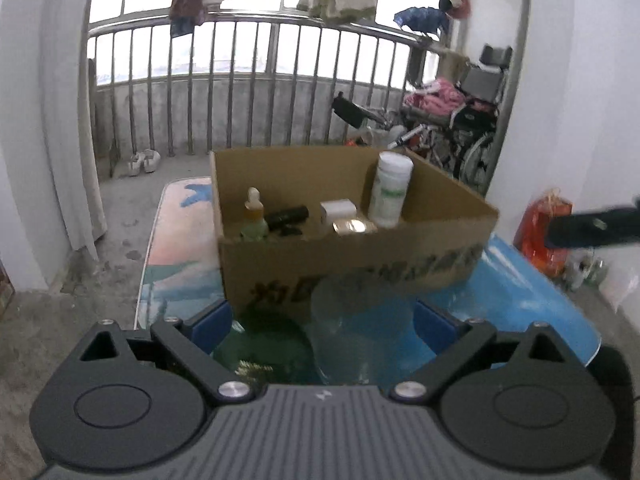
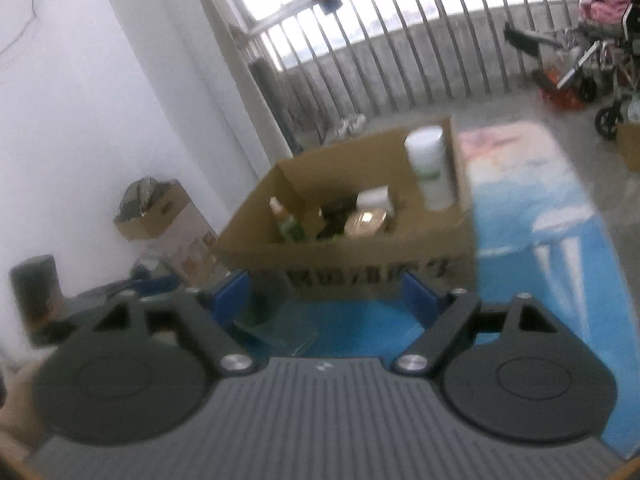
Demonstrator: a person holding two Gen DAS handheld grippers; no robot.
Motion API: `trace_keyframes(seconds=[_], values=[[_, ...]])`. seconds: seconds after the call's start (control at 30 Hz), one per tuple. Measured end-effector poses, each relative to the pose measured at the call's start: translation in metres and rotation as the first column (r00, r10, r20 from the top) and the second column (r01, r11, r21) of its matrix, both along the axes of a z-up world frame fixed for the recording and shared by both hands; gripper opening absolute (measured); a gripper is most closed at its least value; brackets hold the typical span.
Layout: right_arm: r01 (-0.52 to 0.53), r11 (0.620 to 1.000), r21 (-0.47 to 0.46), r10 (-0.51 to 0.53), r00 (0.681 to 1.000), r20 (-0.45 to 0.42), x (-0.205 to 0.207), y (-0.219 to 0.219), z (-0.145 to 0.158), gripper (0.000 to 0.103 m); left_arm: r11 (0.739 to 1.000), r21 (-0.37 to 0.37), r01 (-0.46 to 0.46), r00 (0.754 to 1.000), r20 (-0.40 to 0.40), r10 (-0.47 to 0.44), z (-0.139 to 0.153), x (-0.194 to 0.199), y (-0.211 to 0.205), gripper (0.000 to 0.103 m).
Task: Organize rigid objects
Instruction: 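Move the right gripper back to the clear glass cup and close on it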
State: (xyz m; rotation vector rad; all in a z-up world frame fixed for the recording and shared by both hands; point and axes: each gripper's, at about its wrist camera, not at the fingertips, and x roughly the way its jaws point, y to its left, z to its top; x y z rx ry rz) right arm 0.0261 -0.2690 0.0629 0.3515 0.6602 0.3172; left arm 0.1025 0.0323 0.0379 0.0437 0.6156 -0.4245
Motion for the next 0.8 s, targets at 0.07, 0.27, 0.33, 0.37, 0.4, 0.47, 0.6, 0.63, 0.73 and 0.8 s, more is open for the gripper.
trace_keyframes(seconds=[0.07, 0.27, 0.33, 0.37, 0.4, 0.47, 0.6, 0.63, 0.73, 0.8], values=[[-0.018, 1.0, -0.021, 0.018, 1.0, -0.011, 0.011, 0.023, -0.011, 0.083, 0.999, 0.039, 0.019, 1.0, 0.018, -0.02, -0.007, -0.003, -0.01, 0.098], [-0.078, 0.996, -0.042, 0.074, 0.994, -0.077, 0.058, 0.071, -0.039, 0.082, 0.994, 0.104, 0.028, 0.999, 0.024, -0.03, -0.029, -0.003, -0.029, 0.096], [-0.084, 0.996, -0.035, 0.08, 0.992, -0.101, 0.074, 0.076, -0.047, 0.08, 0.993, 0.115, 0.025, 1.0, 0.006, -0.026, -0.034, 0.001, -0.033, 0.091], [-0.084, 0.996, -0.031, 0.08, 0.991, -0.11, 0.08, 0.079, -0.05, 0.077, 0.993, 0.113, 0.026, 1.0, -0.002, -0.026, -0.035, 0.003, -0.035, 0.09], [-0.088, 0.996, -0.025, 0.084, 0.989, -0.121, 0.086, 0.083, -0.054, 0.076, 0.993, 0.112, 0.027, 1.0, -0.004, -0.027, -0.037, 0.006, -0.036, 0.089], [-0.092, 0.996, -0.016, 0.089, 0.987, -0.136, 0.092, 0.086, -0.06, 0.07, 0.992, 0.121, 0.028, 1.0, -0.003, -0.028, -0.039, 0.01, -0.039, 0.088], [-0.085, 0.996, -0.009, 0.083, 0.982, -0.169, 0.102, 0.091, -0.07, 0.054, 0.991, 0.131, 0.027, 1.0, -0.013, -0.025, -0.043, 0.012, -0.042, 0.08], [-0.081, 0.997, -0.007, 0.078, 0.981, -0.178, 0.103, 0.092, -0.073, 0.05, 0.991, 0.128, 0.029, 1.0, -0.015, -0.027, -0.043, 0.012, -0.043, 0.078], [-0.077, 0.997, -0.001, 0.076, 0.979, -0.19, 0.105, 0.093, -0.078, 0.033, 0.992, 0.121, 0.035, 0.999, -0.027, -0.032, -0.045, 0.014, -0.045, 0.071], [-0.081, 0.997, -0.004, 0.079, 0.977, -0.198, 0.106, 0.095, -0.081, 0.023, 0.994, 0.102, 0.032, 0.999, -0.043, -0.028, -0.047, 0.014, -0.046, 0.067]])
